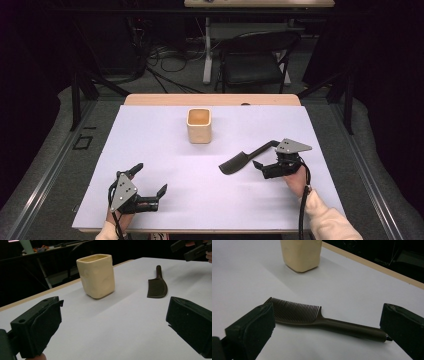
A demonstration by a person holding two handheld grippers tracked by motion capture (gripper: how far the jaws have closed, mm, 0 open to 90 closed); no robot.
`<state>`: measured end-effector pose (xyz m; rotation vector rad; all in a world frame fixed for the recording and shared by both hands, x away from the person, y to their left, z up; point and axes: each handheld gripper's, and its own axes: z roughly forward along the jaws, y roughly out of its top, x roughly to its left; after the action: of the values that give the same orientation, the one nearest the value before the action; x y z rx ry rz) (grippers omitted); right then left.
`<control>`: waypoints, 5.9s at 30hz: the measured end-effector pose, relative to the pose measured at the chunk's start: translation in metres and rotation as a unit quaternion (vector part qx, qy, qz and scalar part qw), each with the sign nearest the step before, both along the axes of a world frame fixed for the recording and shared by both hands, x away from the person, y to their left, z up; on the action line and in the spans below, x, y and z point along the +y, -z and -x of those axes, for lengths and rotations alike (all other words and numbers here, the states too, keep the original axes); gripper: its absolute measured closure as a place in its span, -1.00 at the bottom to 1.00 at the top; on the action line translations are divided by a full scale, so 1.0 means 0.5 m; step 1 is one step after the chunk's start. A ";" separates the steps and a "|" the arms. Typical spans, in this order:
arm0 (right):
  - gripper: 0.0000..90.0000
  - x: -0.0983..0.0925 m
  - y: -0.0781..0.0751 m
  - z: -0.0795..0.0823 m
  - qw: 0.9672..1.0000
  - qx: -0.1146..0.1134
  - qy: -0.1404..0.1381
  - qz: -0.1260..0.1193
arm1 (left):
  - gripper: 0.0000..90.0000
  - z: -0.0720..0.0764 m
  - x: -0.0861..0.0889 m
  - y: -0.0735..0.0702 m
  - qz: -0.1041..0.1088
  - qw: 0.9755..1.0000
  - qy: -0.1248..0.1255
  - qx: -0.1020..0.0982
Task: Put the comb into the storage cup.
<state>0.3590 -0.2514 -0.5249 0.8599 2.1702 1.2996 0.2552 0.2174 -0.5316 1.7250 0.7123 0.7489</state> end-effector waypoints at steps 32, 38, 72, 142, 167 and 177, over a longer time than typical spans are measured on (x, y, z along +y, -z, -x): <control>-1.00 -0.016 0.028 -0.116 0.999 0.037 0.038 0.002 | -1.00 -0.001 0.004 0.002 0.002 1.000 -0.002 0.004; -1.00 -0.013 0.022 -0.128 0.998 0.039 0.042 0.000 | -1.00 -0.001 0.004 0.002 -0.001 1.000 -0.002 0.004; 1.00 -0.022 0.048 -0.172 0.986 0.047 0.102 0.122 | -1.00 0.001 0.002 0.002 -0.006 1.000 -0.005 0.008; 1.00 -0.008 0.017 -0.081 0.970 0.124 0.078 0.193 | -1.00 -0.003 0.003 0.000 -0.009 1.000 -0.006 0.010; 1.00 -0.007 0.016 -0.055 0.964 0.150 0.057 0.210 | -1.00 -0.003 0.001 -0.001 -0.012 1.000 -0.004 0.009; 0.98 -0.001 0.015 -0.047 0.964 0.153 0.049 0.214 | -1.00 -0.003 0.001 -0.001 -0.012 1.000 -0.004 0.009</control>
<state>0.3823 -0.2519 -0.5325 1.0173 2.4751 0.6388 0.2568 0.2178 -0.5313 1.7530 0.7262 0.7499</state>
